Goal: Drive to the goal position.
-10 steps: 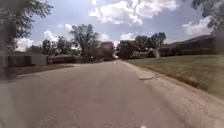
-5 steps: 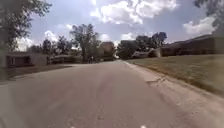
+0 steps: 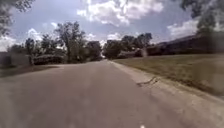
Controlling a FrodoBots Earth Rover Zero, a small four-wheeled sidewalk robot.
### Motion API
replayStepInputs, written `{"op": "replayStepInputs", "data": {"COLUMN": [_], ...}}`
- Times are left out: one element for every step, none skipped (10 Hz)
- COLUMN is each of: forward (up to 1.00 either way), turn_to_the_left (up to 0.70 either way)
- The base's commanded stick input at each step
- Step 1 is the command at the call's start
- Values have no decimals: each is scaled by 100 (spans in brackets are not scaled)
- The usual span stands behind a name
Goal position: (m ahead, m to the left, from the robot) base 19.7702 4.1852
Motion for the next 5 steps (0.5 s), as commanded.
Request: {"op": "replayStepInputs", "data": {"forward": [70,70,70,70,70], "turn_to_the_left": [0,0,0,0,0]}}
